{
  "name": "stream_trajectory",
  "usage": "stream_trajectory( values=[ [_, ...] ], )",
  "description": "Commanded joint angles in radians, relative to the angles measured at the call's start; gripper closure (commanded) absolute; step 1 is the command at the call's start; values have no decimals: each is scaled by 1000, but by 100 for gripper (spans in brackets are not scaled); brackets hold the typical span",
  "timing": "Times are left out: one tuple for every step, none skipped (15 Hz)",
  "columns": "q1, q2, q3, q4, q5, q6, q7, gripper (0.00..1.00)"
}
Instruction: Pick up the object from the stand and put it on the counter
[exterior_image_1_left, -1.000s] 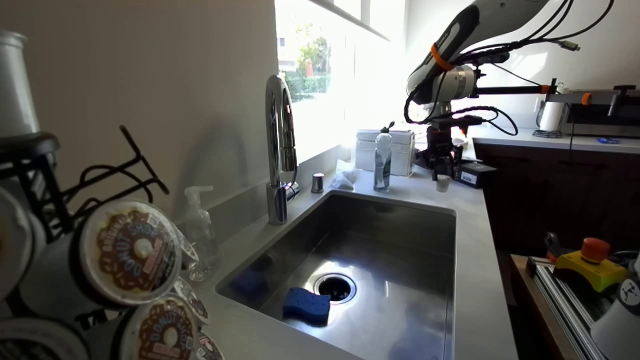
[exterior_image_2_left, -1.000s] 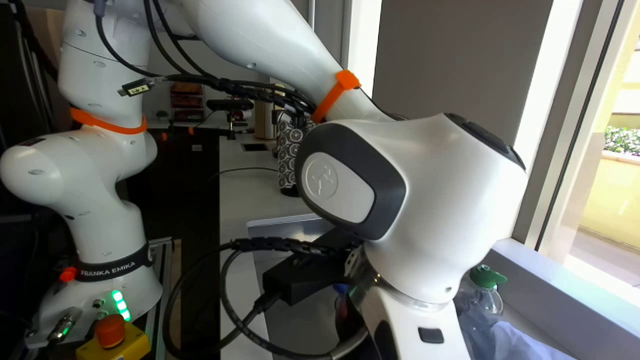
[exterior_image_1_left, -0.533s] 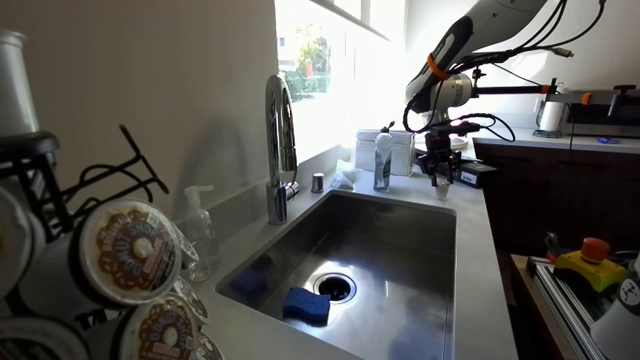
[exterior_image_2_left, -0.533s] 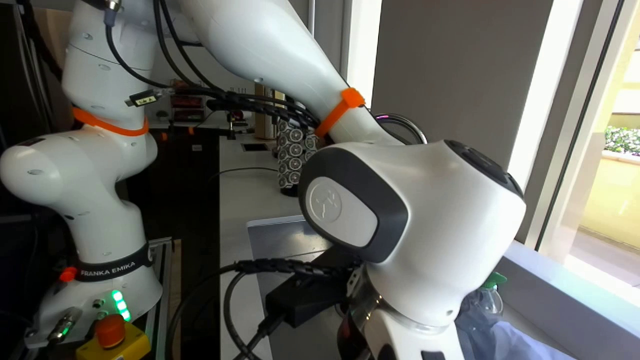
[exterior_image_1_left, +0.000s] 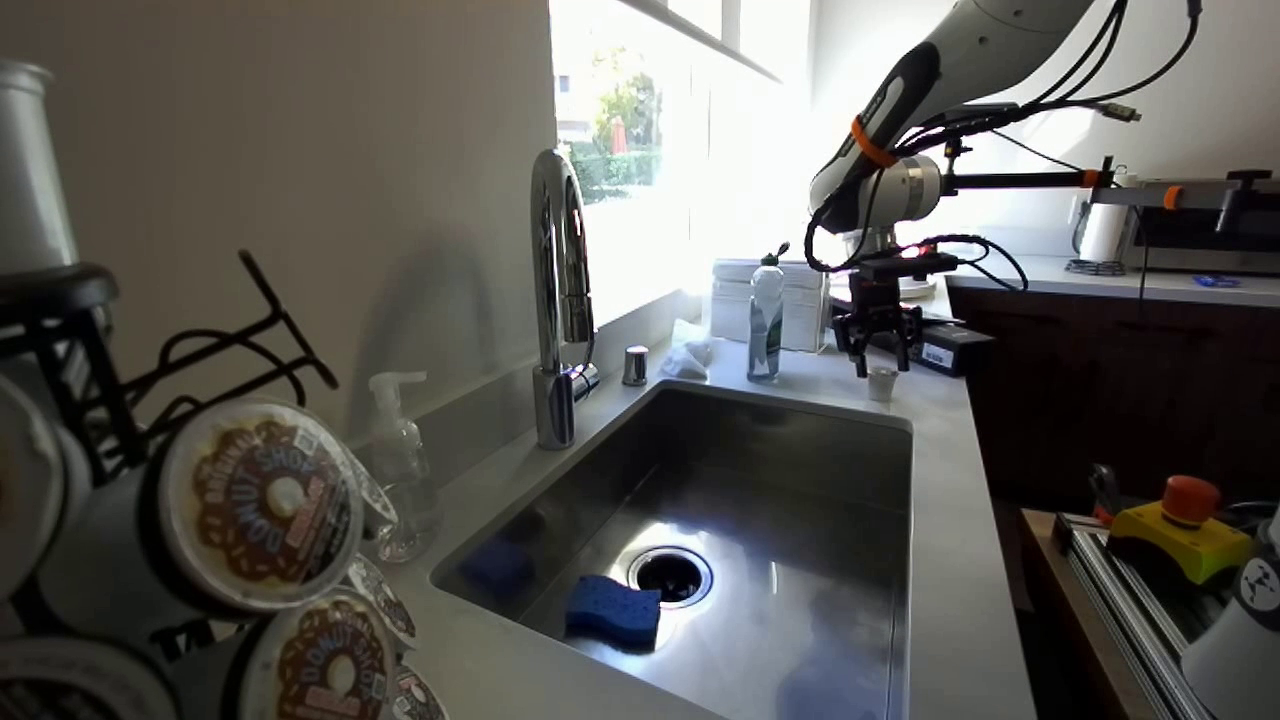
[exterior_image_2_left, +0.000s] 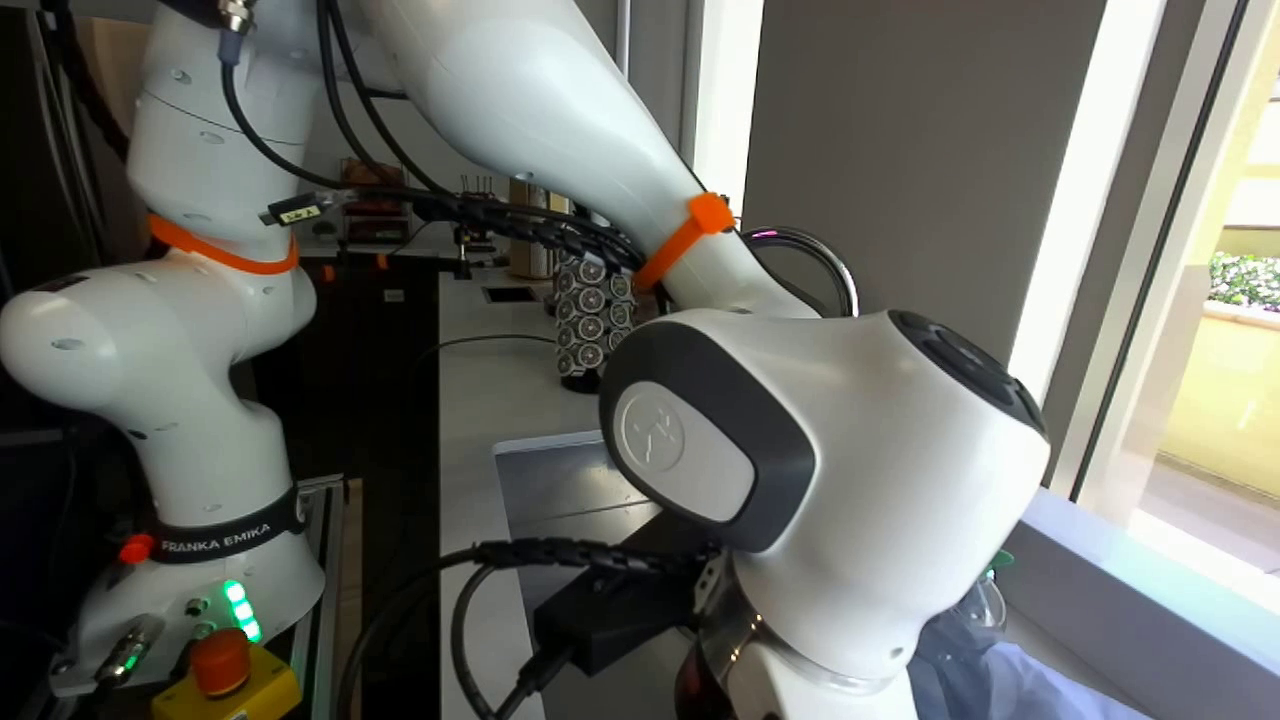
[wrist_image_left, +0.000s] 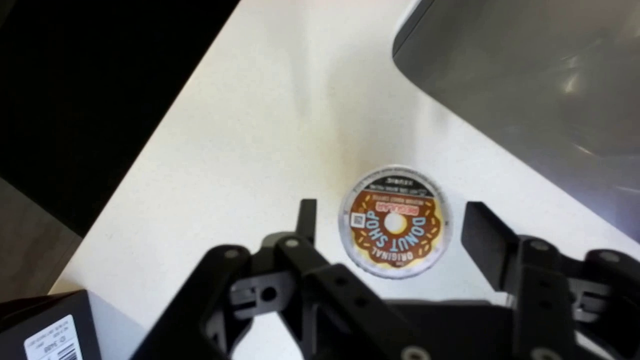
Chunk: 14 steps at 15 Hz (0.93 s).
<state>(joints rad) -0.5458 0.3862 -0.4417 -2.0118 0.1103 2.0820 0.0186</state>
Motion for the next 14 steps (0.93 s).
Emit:
stream_trajectory(
  values=[
    [-17,10,13,4,30,30,-16,0],
    [-18,9,14,2,30,35,-16,0],
    [-18,7,14,1,29,39,-15,0],
    [-18,6,14,0,29,41,-16,0],
    [-18,4,14,-1,29,39,-16,0],
    [-17,1,14,-3,29,39,-16,0],
    [-17,-3,15,-6,29,37,-18,0],
    [-16,-7,15,-8,28,37,-19,0],
    [-14,-16,15,-15,26,39,-21,0],
    [-12,-25,14,-22,23,41,-22,0],
    [-11,-37,15,-29,21,42,-27,0],
    [-8,-56,14,-42,17,49,-32,0],
    [-5,-74,13,-54,13,53,-39,0],
    [-3,-93,12,-66,10,59,-48,0]
  ],
)
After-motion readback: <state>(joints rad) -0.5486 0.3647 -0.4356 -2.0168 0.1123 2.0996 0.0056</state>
